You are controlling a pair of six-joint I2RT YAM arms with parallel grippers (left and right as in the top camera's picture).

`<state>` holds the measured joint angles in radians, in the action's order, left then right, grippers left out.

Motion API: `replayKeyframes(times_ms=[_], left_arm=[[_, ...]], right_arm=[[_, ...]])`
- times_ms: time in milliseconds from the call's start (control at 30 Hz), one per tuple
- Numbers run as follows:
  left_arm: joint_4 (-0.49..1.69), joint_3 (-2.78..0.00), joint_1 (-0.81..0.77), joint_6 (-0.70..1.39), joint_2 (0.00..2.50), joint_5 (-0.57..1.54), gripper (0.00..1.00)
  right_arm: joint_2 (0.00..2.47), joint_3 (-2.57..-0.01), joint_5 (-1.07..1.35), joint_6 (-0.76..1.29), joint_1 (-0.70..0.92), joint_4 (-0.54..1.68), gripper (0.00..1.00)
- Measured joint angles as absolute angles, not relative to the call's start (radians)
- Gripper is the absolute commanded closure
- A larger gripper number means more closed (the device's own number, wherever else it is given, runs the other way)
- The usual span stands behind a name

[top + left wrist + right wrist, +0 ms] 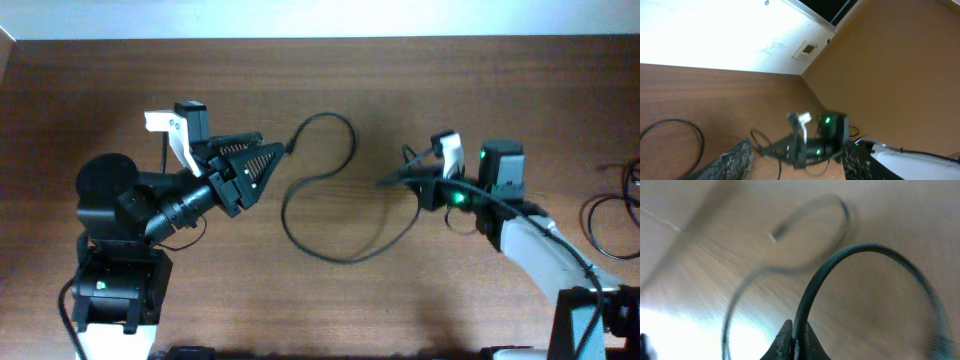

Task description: Untangle cables

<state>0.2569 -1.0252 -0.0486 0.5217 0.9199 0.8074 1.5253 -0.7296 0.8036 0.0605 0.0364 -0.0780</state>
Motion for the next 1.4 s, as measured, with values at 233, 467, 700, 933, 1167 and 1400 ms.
replayKeyframes(times_ms=[233,467,700,933,1167,1400], left_arm=[[0.258,-1.025,-0.049,0.522,0.92,0.807,0.39],[0.28,-1.025,-0.049,0.522,0.92,0.807,0.37],[0.281,-1.025,-0.049,0.522,0.92,0.807,0.37],[0.283,-1.025,-0.049,0.522,0.922,0.804,0.35],[0.17,-1.028,-0.197,0.411,1.196,0.886,0.31],[0.04,-1.03,-0.348,0.12,1.428,0.944,0.26]], right_arm=[[1.526,-1.162,0.913,0.152,0.036,-0.048,0.95],[1.528,-1.554,0.926,0.217,-0.133,0.051,0.96],[1.528,-1.627,0.984,0.311,-0.614,0.1,0.96],[1.528,-1.634,1.079,0.323,-0.929,0.105,0.96],[1.528,-1.637,1.12,0.393,-0.887,0.099,0.96],[1.529,-1.639,1.154,0.539,-0.619,0.047,0.96]])
